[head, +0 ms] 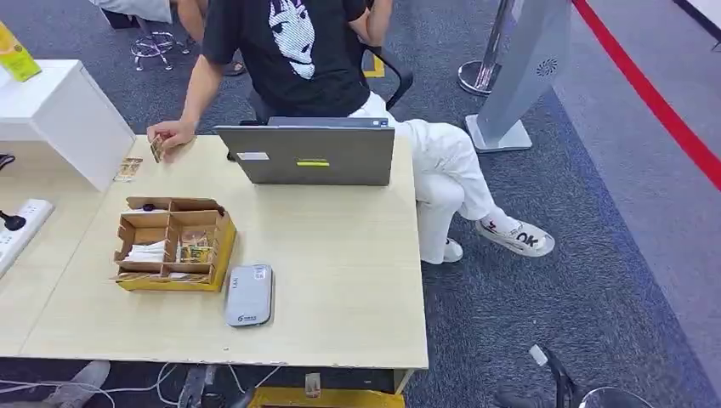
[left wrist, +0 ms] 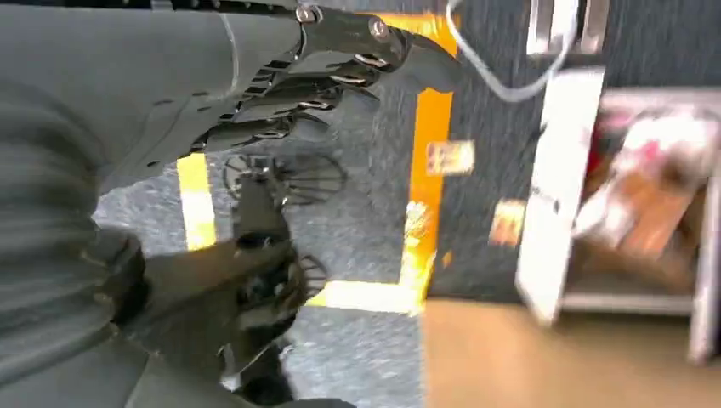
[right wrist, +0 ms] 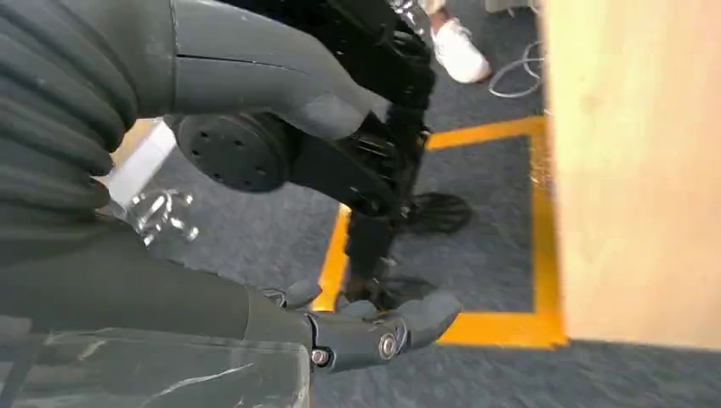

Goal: Pass the card to the sensor for recognition and then transmit it.

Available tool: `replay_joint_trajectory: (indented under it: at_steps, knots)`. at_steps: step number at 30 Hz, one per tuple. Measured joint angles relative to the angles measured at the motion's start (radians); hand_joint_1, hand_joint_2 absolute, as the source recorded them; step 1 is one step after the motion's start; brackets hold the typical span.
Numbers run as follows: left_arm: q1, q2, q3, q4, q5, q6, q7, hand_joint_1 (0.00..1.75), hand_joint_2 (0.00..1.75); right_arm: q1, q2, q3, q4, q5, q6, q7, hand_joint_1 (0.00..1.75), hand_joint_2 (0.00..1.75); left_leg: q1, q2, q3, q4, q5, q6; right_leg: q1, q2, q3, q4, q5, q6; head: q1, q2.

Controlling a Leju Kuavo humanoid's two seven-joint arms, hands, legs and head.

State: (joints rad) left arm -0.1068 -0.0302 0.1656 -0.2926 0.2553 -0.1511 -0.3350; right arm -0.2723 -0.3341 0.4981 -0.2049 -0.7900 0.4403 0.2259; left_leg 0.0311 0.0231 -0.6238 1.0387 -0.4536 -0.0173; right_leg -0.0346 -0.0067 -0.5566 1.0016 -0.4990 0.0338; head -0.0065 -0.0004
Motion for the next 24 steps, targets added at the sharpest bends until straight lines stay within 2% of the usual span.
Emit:
replay_joint_trajectory:
  at_steps: [5, 6, 7, 8, 24]
  knots:
    - [0.002, 0.034, 0.12, 0.007, 0.097, 0.026, -0.028, 0.0, 1.75, 0.059, 0.063, 0.038, 0.019, -0.017, -0.052, -0.052, 0.0, 1.75, 0.0, -0.002, 0.0, -0.002, 0.0, 0.0, 0.0, -0.002, 0.001, 0.0, -0.002, -0.001, -0.001, 0.0]
    - [0.005, 0.039, 0.143, 0.007, 0.114, 0.035, -0.032, 0.0, 1.75, 0.07, 0.073, 0.045, 0.024, -0.019, -0.061, -0.062, 0.0, 0.0, 0.0, -0.002, 0.0, -0.002, 0.0, 0.0, 0.0, -0.002, 0.001, 0.0, -0.002, -0.001, 0.0, 0.0]
    - [0.009, 0.042, 0.168, 0.008, 0.133, 0.044, -0.036, 0.0, 1.75, 0.082, 0.084, 0.051, 0.031, -0.02, -0.07, -0.071, 0.0, 0.0, 0.0, -0.002, 0.0, -0.002, 0.0, -0.001, 0.0, -0.002, 0.001, 0.0, -0.002, -0.001, -0.001, 0.0]
    - [0.014, 0.047, 0.187, 0.009, 0.15, 0.055, -0.04, 0.0, 1.75, 0.094, 0.097, 0.057, 0.037, -0.023, -0.078, -0.082, 0.0, 1.75, 0.0, -0.002, 0.0, -0.002, -0.001, -0.001, 0.0, -0.002, 0.001, 0.0, -0.002, -0.001, 0.0, 0.0]
    - [0.096, 0.069, 0.549, 0.034, 0.425, 0.268, -0.05, 0.0, 1.75, 0.264, 0.277, 0.167, 0.149, -0.069, -0.215, -0.252, 0.0, 1.75, 0.0, -0.002, 0.001, -0.002, -0.001, -0.002, 0.0, -0.002, 0.002, 0.0, -0.003, -0.002, 0.0, 0.0]
